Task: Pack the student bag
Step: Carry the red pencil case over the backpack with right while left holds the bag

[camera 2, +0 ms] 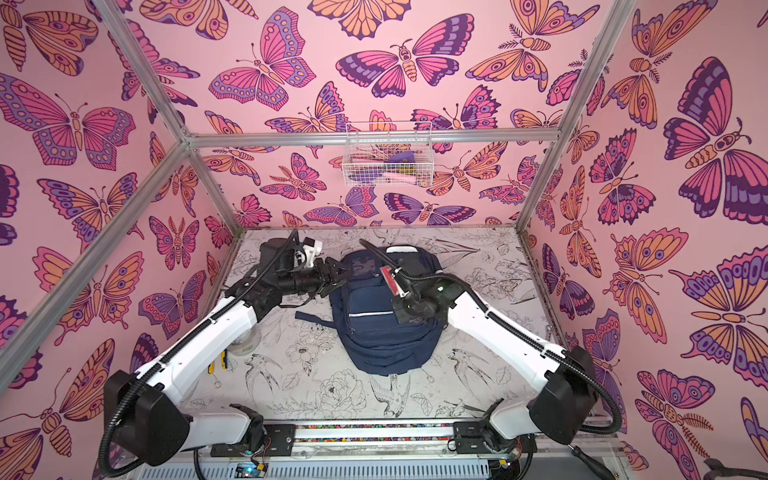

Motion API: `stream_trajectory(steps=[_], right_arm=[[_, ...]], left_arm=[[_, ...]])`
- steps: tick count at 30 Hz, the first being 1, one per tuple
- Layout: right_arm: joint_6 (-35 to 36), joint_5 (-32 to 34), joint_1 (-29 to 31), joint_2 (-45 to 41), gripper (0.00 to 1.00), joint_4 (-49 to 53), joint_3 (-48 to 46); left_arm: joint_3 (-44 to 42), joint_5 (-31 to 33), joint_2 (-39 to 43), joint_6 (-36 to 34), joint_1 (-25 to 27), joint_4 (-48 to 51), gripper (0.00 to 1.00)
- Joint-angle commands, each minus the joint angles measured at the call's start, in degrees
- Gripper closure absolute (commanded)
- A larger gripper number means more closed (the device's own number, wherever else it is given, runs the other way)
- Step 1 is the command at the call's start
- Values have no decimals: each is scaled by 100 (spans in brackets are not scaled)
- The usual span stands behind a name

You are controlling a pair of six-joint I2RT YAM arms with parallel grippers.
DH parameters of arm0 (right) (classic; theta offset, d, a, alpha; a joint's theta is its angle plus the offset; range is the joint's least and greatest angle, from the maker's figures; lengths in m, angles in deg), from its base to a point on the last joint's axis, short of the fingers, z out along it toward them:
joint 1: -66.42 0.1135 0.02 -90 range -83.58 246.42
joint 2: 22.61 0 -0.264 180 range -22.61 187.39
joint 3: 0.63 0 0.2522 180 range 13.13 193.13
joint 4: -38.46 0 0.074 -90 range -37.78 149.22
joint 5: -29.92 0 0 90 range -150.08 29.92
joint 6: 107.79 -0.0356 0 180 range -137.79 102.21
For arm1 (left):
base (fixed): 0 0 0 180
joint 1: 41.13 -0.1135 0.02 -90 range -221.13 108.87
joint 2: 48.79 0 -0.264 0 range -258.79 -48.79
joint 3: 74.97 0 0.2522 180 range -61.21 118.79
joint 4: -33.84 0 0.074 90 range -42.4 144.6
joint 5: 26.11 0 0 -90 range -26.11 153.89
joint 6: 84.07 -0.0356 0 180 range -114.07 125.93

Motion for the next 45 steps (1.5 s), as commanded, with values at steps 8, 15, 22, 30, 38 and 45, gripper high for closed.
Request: stream_trajectory(steps=[8, 15, 22, 30, 38, 45], right_arm=[[857, 404, 1197, -71, 100, -78, 526], [956, 296, 1337, 146, 100, -154, 775], [853, 224, 1341, 281, 100, -204, 765], [548, 542, 1374, 24, 95, -167, 714], [-45, 1581, 1475, -362, 50, 100, 569], [-1043, 2626, 1348, -919, 30, 370, 809]], left_arm=[[-639, -962, -39, 601, -55, -946, 43], [-765, -1009, -34, 680, -178, -906, 62], [-1018, -987, -67, 1125, -211, -1559, 93], [-1080, -826, -18, 1256, -222, -1781, 100], [-1027, -587, -129, 1434, -240, -2203, 100], [-1407, -120, 73, 1905, -240, -3260, 100]])
